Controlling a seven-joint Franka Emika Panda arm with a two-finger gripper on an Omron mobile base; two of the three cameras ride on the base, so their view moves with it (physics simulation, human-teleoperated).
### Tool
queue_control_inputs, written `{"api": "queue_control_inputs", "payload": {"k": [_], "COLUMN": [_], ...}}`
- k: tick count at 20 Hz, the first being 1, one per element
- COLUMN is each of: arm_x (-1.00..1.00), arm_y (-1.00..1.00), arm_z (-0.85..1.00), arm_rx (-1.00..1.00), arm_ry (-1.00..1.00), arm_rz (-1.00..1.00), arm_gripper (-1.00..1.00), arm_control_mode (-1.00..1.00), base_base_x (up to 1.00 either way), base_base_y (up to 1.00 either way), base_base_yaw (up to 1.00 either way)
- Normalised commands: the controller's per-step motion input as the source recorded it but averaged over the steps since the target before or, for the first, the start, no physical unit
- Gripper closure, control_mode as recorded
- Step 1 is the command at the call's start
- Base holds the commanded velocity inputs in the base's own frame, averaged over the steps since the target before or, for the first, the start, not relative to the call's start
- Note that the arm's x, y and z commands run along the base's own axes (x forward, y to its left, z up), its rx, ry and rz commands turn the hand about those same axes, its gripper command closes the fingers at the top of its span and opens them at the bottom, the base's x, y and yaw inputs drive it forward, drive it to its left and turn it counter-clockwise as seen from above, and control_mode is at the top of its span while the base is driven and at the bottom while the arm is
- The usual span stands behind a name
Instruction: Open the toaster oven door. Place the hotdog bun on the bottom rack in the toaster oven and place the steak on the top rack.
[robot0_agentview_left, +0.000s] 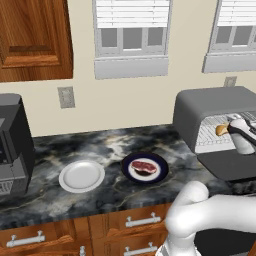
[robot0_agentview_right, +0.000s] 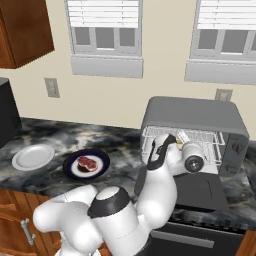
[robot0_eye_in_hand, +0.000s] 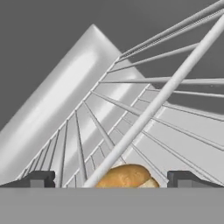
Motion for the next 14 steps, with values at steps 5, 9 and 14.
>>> {"api": "queue_control_inputs", "payload": {"k": [5,9,14], "arm_x": [0.48,0.43,0.19], "arm_y": [0.04,0.11,0.05], "arm_z": [0.00,0.00,-0.01], "arm_rx": [0.00,0.00,0.00], "arm_ry": [0.05,0.14,0.18], "arm_rz": [-0.03,0.00,0.00], "arm_gripper": [-1.00,-1.00,-1.00], "arm_control_mode": [-1.00,-1.00,-1.00], "base_base_x": [0.00,0.00,0.00], "base_base_y": [0.00,0.00,0.00], "base_base_yaw": [0.00,0.00,0.00]}}
